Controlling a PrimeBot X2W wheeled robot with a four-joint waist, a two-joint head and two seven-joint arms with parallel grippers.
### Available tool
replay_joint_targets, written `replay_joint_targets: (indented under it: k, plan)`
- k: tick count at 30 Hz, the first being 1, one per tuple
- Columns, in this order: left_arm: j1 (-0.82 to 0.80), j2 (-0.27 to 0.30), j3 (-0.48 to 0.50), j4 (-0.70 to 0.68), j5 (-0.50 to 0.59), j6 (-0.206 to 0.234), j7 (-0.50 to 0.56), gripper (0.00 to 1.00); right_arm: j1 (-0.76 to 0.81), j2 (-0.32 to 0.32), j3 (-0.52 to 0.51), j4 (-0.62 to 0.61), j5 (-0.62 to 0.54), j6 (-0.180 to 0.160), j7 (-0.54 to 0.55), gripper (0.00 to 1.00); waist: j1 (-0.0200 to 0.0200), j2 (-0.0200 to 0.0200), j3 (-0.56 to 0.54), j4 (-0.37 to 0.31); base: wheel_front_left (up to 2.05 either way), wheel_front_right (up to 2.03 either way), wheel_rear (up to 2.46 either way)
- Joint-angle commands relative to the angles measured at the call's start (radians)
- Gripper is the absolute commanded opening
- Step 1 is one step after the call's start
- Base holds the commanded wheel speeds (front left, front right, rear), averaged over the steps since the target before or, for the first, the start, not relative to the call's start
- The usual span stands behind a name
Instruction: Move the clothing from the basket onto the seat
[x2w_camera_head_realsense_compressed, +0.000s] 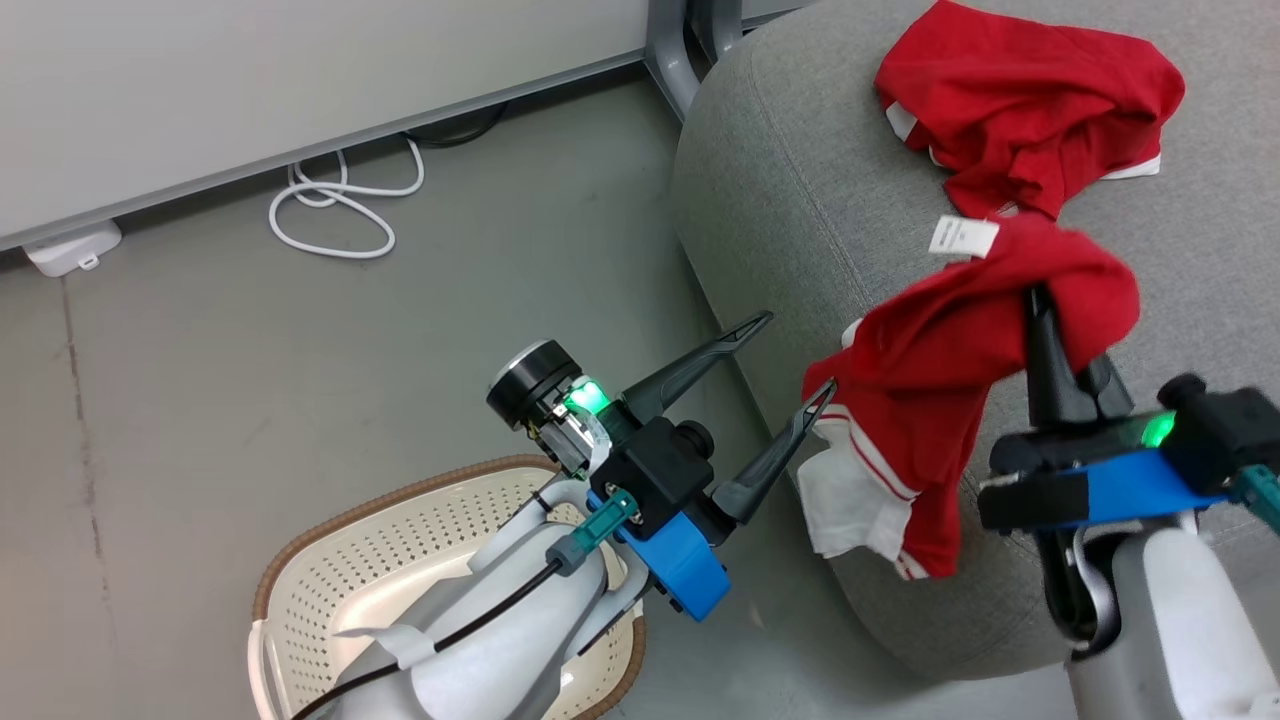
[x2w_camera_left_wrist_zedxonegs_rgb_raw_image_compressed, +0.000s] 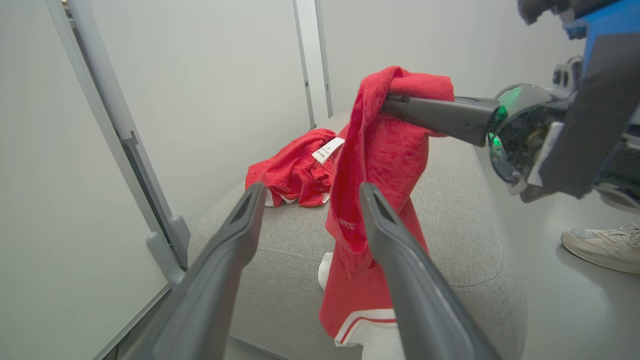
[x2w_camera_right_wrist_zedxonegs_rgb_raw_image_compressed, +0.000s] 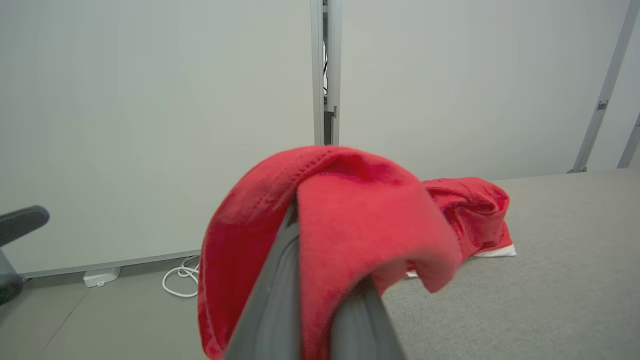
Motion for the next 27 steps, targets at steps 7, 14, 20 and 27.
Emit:
replay_joint_targets:
  k: [7,14,20,27]
  plan:
    - [-0.058,0.031,0.019,-0.016,0.020,-0.006,-0.004,1.00,-0.273,-0.055,-0.076,-0.064,0.027,0.000,-0.004,0.00,0.0000,-0.0001,0.123,0.018,0.00,0.00,0.00]
    - [-0.124,0.042,0.015,-0.018,0.036,-0.007,-0.003,1.00,-0.526,-0.182,-0.216,-0.058,0.038,0.000,-0.004,0.00,0.0000,-0.0001,0.271,0.064,0.00,0.00,0.00]
    - [-0.187,0.044,0.006,-0.026,0.050,-0.007,-0.004,1.00,-0.738,-0.379,-0.310,0.049,0.042,0.000,-0.004,0.00,0.0000,-0.0001,0.393,0.103,0.00,0.00,0.00]
    - [-0.236,0.047,0.012,-0.044,0.058,-0.007,-0.004,1.00,-0.859,-0.547,-0.354,0.338,0.047,0.000,0.001,0.00,0.0000,-0.0001,0.493,0.125,0.00,0.00,0.00]
